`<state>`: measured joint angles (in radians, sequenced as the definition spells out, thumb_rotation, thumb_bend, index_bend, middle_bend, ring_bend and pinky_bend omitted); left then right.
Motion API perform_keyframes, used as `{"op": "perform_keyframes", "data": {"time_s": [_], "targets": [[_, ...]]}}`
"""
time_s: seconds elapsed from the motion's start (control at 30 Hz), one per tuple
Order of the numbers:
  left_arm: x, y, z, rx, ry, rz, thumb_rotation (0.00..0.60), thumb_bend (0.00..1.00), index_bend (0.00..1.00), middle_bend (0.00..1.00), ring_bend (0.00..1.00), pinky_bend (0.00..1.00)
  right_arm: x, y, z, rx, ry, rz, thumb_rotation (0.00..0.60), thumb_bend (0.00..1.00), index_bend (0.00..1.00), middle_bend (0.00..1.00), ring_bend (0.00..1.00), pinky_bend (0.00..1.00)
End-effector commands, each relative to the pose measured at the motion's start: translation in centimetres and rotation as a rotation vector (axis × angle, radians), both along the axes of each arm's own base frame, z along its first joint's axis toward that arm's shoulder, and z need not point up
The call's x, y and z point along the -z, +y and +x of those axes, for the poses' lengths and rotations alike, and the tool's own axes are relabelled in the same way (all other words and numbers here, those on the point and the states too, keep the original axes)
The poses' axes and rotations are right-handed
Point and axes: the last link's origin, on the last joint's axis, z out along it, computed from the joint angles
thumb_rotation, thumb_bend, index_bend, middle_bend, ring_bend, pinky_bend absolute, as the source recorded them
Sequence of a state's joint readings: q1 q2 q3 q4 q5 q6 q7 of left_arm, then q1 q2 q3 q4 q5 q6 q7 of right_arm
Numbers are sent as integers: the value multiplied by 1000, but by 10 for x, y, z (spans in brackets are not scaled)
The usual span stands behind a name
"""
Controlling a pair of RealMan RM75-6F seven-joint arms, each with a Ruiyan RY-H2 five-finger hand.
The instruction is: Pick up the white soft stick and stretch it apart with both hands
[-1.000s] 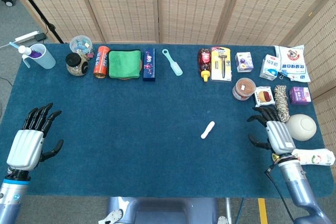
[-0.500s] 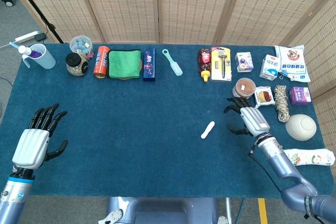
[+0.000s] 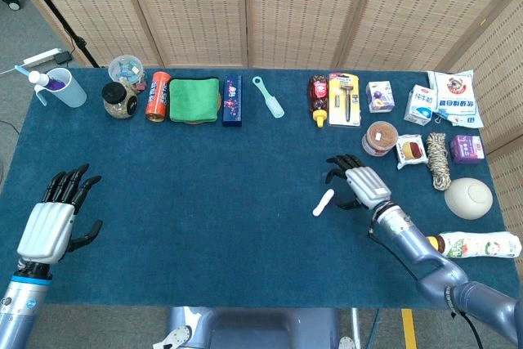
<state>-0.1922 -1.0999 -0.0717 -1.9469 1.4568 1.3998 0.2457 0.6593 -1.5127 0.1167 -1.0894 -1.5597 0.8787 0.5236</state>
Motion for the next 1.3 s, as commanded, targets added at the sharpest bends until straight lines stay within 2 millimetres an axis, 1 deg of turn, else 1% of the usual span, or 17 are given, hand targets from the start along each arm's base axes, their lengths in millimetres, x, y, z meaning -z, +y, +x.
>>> {"op": "perform_keyframes", "data": {"time_s": [0.03, 0.1, 0.33, 0.73, 1.0, 1.13, 1.23, 1.3], "targets": [[0, 0, 0, -2, -2, 1, 600, 307, 149, 11, 30, 0, 9, -3, 3, -20, 21, 27, 600, 360, 400, 145, 67, 0], [-1, 0, -2, -6, -2, 3, 600, 307, 149, 11, 30, 0, 12, -7, 4, -36, 52, 43, 600, 359, 400, 145, 67, 0], [-1, 1, -4, -13, -3, 4, 600, 307, 149, 11, 30, 0, 13, -13, 4, -63, 116, 77, 600, 359, 399, 145, 67, 0], [-2, 1, -6, -16, -10, 6, 600, 307, 149, 11, 30, 0, 17, -11, -3, -60, 162, 105, 600, 359, 403, 145, 67, 0], [-3, 1, -6, -16, -11, 12, 600, 308, 149, 11, 30, 0, 13, -12, -8, -48, 183, 99, 600, 359, 406, 145, 67, 0], [-2, 3, -5, -10, -14, 11, 600, 307, 149, 11, 29, 0, 7, -8, -15, -35, 199, 97, 600, 359, 406, 145, 67, 0], [2, 5, -3, 0, -19, -3, 600, 307, 149, 11, 29, 0, 2, 1, -25, -14, 214, 103, 600, 359, 407, 145, 67, 0], [3, 6, -2, 4, -21, -7, 600, 307, 149, 11, 29, 0, -1, 6, -26, -12, 213, 98, 600, 359, 406, 145, 67, 0]]}}
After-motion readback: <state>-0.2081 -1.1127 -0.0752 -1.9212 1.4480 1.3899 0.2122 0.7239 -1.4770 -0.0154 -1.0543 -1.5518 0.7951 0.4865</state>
